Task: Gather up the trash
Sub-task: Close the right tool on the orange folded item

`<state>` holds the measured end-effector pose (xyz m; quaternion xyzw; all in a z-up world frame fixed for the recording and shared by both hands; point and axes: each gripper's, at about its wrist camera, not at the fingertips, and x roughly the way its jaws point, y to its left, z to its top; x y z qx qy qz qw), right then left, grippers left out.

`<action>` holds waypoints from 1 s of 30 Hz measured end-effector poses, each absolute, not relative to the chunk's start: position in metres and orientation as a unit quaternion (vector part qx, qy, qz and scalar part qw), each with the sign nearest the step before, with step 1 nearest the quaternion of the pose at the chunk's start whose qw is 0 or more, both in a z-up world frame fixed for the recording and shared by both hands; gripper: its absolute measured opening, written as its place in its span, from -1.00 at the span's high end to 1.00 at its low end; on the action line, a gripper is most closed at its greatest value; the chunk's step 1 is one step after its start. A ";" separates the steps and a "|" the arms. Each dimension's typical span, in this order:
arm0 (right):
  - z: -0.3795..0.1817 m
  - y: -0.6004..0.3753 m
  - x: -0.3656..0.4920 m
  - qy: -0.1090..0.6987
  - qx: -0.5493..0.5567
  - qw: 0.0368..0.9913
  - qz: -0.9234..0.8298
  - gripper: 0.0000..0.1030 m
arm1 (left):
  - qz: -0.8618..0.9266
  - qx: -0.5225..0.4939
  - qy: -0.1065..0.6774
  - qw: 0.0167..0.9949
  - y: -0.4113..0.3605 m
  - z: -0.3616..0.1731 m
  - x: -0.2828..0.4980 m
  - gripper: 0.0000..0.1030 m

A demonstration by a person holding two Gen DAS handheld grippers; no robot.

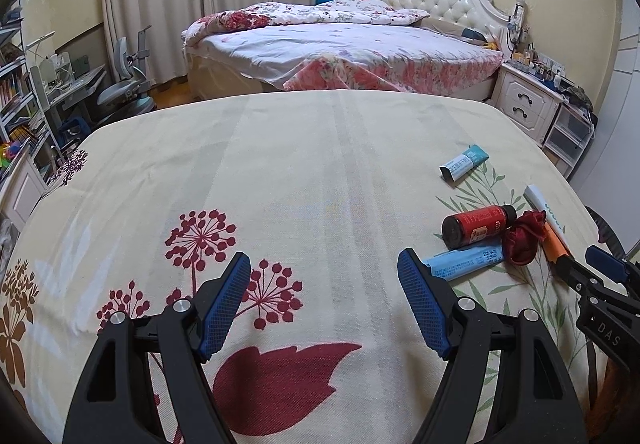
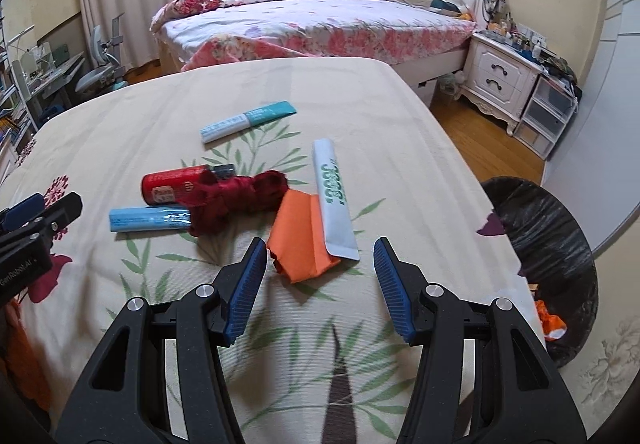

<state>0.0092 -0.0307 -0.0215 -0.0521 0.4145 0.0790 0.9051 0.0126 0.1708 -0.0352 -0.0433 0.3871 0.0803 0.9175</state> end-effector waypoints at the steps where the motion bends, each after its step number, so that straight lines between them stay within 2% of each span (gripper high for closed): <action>1: -0.022 -0.031 0.010 0.415 -0.051 0.905 0.079 -0.06 | 0.080 -0.043 0.387 0.918 0.171 -0.035 0.013 -0.43; 6: -0.018 -0.024 0.010 0.409 -0.062 0.906 0.088 -0.01 | 0.080 -0.043 0.387 0.917 0.171 -0.036 0.013 -0.43; 8: -0.017 -0.020 0.011 0.410 -0.065 0.905 0.096 0.14 | 0.080 -0.044 0.388 0.917 0.170 -0.035 0.013 -0.43; 12: -0.016 -0.015 0.011 0.412 -0.065 0.902 0.109 0.26 | 0.080 -0.046 0.389 0.917 0.169 -0.036 0.014 -0.43; 30: -0.028 -0.023 0.032 0.433 -0.051 0.894 0.104 0.28 | 0.075 -0.046 0.388 0.918 0.166 -0.036 0.018 -0.43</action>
